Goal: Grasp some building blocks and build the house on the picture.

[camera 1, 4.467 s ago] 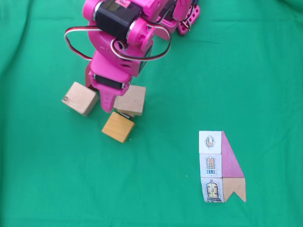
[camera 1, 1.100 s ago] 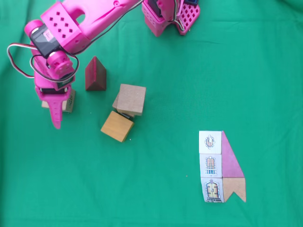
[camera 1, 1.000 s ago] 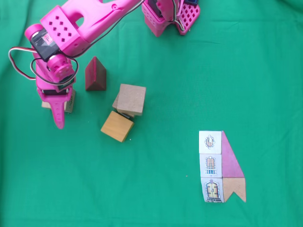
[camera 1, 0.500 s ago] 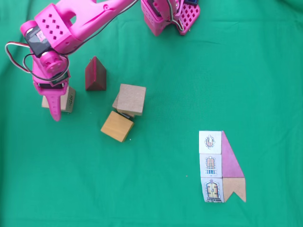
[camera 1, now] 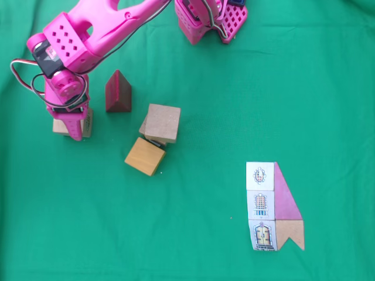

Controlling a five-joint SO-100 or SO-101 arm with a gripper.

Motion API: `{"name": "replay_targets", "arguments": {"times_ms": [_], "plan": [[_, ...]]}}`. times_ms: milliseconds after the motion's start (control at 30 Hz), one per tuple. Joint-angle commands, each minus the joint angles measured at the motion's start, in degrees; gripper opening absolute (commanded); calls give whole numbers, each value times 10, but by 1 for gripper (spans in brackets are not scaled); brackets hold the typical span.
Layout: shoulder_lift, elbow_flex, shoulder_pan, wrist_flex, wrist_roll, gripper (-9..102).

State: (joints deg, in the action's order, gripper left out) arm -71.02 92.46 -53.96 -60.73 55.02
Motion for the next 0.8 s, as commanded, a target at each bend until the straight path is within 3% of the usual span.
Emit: {"name": "replay_targets", "arguments": {"times_ms": [0,333,767], "plan": [[-3,-35,-4,6,3,31],[82,-160,-4,-1,3,30],[81,-161,2,-3,3,30]]}}
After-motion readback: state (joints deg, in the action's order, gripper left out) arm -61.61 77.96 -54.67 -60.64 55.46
